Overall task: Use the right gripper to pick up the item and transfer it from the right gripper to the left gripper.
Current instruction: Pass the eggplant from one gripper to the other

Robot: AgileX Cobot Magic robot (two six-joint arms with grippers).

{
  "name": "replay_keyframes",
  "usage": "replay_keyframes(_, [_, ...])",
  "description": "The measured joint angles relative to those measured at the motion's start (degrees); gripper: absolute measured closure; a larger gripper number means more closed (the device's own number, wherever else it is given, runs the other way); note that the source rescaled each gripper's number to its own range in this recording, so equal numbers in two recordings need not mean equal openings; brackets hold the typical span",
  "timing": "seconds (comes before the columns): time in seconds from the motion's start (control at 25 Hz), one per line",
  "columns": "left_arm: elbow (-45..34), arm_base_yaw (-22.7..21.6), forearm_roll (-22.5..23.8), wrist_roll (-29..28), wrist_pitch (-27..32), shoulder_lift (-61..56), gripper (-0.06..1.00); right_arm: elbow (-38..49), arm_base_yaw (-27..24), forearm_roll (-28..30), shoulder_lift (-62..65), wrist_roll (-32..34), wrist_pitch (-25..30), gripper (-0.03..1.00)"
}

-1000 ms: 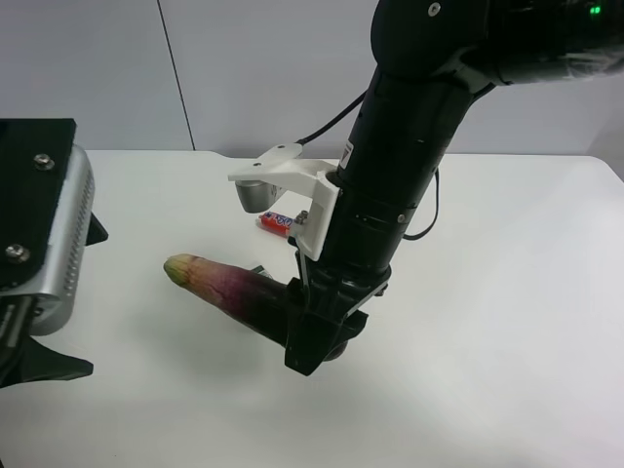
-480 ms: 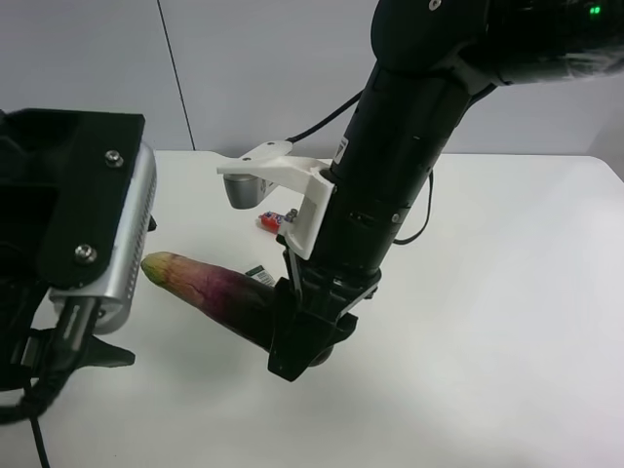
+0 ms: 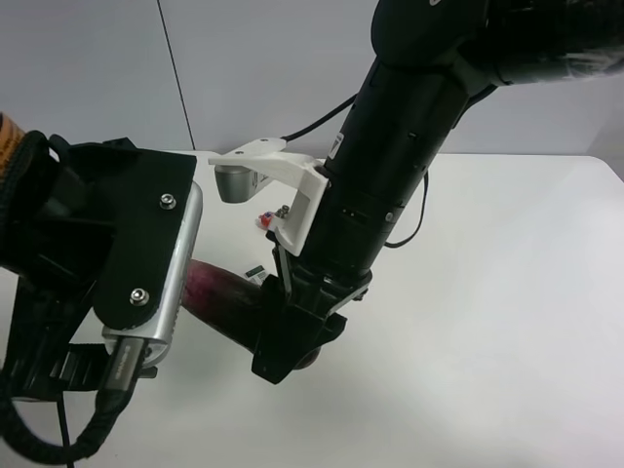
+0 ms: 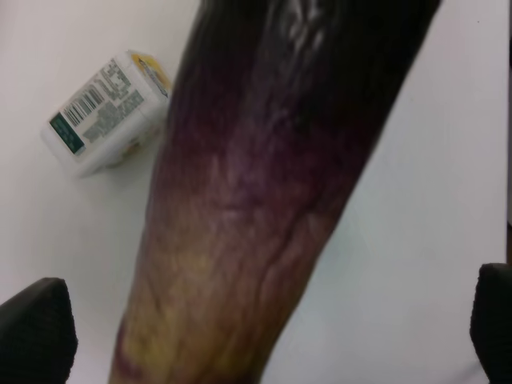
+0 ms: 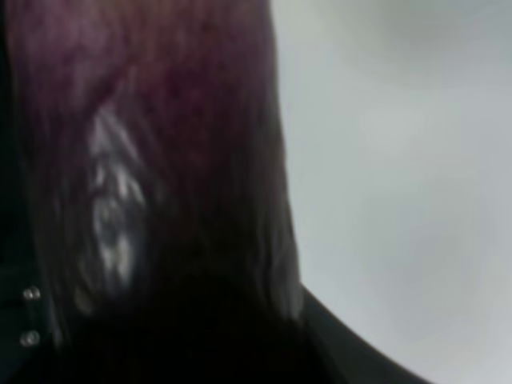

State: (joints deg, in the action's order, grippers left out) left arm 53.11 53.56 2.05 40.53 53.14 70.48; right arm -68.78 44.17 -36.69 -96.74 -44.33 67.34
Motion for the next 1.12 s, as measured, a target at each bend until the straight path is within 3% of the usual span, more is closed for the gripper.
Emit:
replay_keyframes(0.4, [0.00, 0.00, 0.06, 3.27, -3.30, 0.23, -0.02, 0.00, 0.00, -1.16, 0.00, -0.02, -1.72, 0.97])
replay_keyframes(0.56, [0.00, 0.22, 0.12, 5.71, -5.60, 0.23, 0.19, 0.00, 0.00, -1.42, 0.00, -0.02, -1.76, 0.97])
replay_keyframes(0.84, [0.00, 3.55, 0.07, 9.45, -6.75, 0.23, 0.66, 0.00, 0.00, -1.42, 0.00, -0.02, -1.89, 0.97])
replay_keyframes(0.96, [0.00, 3.82, 0.28, 9.87, -7.89, 0.23, 0.91, 0.00, 0.00, -1.42, 0.00, -0.08, -1.89, 0.97])
replay_keyframes(1.12, [0.00, 3.88, 1.56, 9.96, -7.96, 0.23, 0.93, 0.00, 0.00, -1.23, 0.00, -0.14, -2.44, 0.97])
